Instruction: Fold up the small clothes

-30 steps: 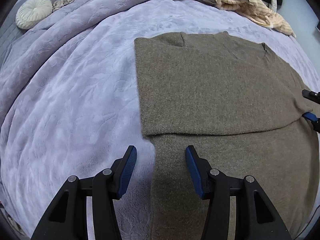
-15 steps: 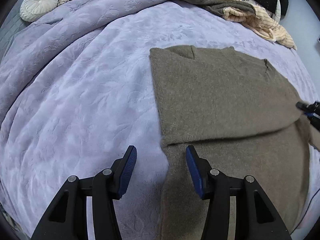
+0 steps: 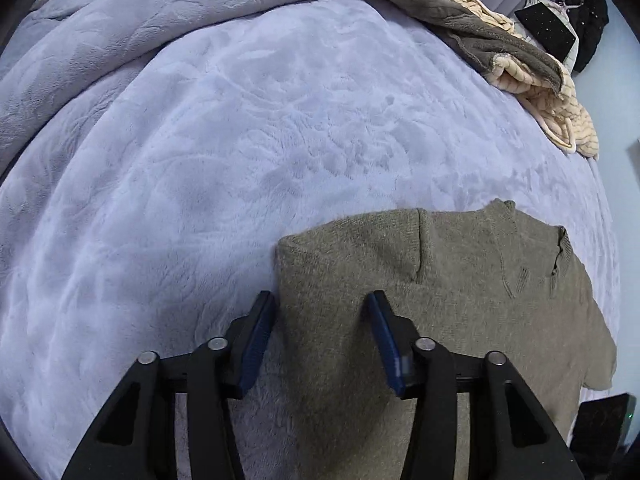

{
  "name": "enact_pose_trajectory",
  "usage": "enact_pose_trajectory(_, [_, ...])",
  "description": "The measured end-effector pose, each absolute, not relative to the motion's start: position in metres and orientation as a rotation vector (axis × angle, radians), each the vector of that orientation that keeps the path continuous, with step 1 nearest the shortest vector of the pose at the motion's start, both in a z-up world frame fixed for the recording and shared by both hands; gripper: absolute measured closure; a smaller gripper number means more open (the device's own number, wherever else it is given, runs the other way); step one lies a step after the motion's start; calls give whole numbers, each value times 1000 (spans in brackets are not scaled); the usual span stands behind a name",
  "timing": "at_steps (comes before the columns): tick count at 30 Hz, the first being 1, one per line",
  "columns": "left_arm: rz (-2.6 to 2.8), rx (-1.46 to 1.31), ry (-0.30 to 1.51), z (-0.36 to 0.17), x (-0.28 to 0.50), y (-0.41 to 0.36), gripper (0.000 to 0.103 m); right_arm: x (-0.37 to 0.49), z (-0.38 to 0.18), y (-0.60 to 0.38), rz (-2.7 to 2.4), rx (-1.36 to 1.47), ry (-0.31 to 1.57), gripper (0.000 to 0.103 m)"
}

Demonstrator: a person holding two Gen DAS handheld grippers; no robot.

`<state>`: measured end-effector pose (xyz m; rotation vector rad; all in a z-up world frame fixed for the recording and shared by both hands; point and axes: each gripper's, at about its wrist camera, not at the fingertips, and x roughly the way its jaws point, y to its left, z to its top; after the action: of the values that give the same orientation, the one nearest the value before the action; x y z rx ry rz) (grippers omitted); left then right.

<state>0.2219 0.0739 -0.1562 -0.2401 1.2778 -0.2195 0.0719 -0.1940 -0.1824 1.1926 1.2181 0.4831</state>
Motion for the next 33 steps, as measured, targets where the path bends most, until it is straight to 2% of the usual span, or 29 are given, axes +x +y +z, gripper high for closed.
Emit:
enact_pose_trajectory(1, [-242,-235,1281,-157,222,72,85,77,-188,-166,525,1205,1231,41])
enact_pose_trajectory(3, [-279,-213,1274,-155,223,72,88,89,-193,-126,569,1196,1232,41])
enact_pose_trajectory(5, [-315,-208,1267,-151,224,74,90,99,-196,-105,571,1193,1227,48])
enact_pose_trajectory(6, [-332,-212,1264,-148,225,77,90,105,-198,-97,573,1204,1229,79])
enact_pose_trajectory(7, [-346,-214,1257,-145,226,79,90,112,-200,-88,588,1232,1239,97])
enact_pose_trajectory(9, [-363,-189,1236,-141,228,84,90,121,-193,-78,629,1252,1202,97])
enact_pose_trajectory(11, [-352,-161,1230,-147,234,92,90,127,-188,-63,658,1197,1197,97])
enact_pose_trajectory(15, [-298,-270,1241,-159,236,126,90,123,-215,-51,582,1100,1312,97])
enact_pose_trajectory(16, [-275,-264,1223,-154,232,130,90,119,-213,-54,592,1109,1312,92])
enact_pose_trajectory(17, [-243,-224,1199,-146,226,133,90,114,-207,-57,599,1070,1332,87])
enact_pose_trajectory(19, [-233,-173,1182,-136,216,136,90,98,-187,-77,598,959,1335,57])
enact_pose_trajectory(21, [-238,-186,1179,-129,203,141,90,84,-169,-111,514,886,1292,42])
enact_pose_trajectory(27, [-229,-233,1192,-127,170,127,90,50,-157,-279,23,1003,1100,42])
enact_pose_trajectory(30, [-217,-217,1191,-127,153,110,90,51,-167,-320,-46,1150,1035,42])
enact_pose_trajectory(31, [-213,-203,1191,-126,147,105,90,56,-170,-334,-61,1193,1025,52])
enact_pose_trajectory(32, [-208,-185,1190,-125,140,99,90,60,-172,-335,-74,1194,1031,68])
enact_pose_trajectory(33, [-200,-164,1188,-123,132,95,90,64,-169,-341,-74,1174,1041,96])
